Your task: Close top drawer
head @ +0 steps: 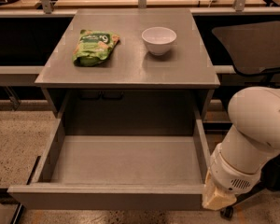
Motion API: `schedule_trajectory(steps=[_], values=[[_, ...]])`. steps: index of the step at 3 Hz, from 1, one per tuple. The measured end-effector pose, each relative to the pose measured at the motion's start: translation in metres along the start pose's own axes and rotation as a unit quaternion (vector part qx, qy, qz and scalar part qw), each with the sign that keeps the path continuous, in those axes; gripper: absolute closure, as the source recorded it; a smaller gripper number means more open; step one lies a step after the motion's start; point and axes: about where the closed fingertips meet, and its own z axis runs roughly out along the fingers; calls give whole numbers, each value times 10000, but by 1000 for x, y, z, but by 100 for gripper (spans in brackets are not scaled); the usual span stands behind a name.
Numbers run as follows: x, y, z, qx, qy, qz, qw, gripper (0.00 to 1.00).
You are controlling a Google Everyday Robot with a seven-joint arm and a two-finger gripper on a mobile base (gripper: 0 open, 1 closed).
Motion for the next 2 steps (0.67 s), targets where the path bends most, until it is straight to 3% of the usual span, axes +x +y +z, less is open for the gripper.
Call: schedule_trajectory(steps=[2], values=[[5,-5,49,-261,-24,166,9995,100]])
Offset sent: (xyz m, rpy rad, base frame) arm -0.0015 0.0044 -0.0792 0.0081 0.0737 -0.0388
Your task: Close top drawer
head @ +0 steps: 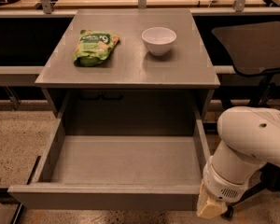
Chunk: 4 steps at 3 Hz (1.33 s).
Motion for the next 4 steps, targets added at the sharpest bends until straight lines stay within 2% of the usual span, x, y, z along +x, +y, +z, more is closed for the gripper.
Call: schedule_trajectory(steps=[1,2,3,4], values=[[0,-18,10,52,-3,-41,10000,100],[0,-17,10,51,-2,-43,10000,100],[-16,-38,13,199,166,-259,9993,100],[-18,-43,14,223,206,-314,9990,100]])
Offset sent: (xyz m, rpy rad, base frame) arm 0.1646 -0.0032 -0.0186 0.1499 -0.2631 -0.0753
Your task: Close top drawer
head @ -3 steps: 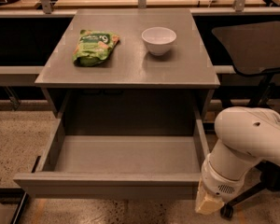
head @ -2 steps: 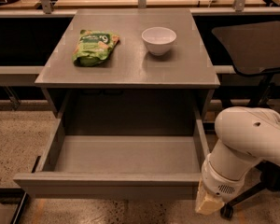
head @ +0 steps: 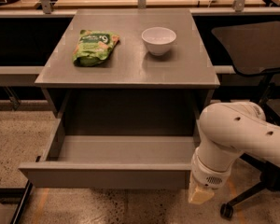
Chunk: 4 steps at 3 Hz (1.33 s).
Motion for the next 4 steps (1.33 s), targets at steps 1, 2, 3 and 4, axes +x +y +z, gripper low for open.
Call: schedule_trajectory(steps=[1,2,3,4], values=[[-9,-50,-24,320,5,-342,9989,100],[-9,-50,-24,320,6,-342,9989,100],[-9,-63,-28,465,20,-345,9983,100],[-18,-108,-49,1048,-155,-671,9921,100]])
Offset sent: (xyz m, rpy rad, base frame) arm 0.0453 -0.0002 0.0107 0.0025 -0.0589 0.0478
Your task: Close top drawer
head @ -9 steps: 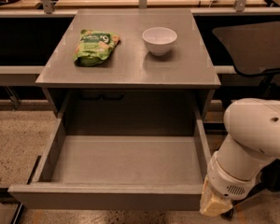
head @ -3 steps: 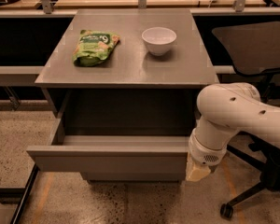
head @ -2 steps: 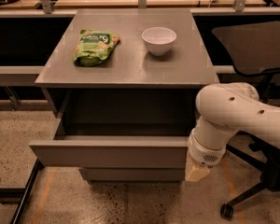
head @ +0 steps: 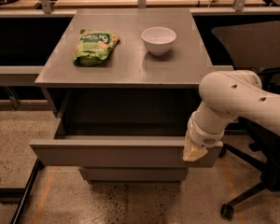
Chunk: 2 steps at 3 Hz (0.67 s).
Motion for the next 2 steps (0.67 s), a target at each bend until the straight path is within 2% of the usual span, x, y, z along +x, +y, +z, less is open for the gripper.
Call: schedule_trajectory(steps=[1,2], values=[[13,-60,-4,526,-256,-27,9983,100],[14,-89,-12,737,-391,51,9965,100]])
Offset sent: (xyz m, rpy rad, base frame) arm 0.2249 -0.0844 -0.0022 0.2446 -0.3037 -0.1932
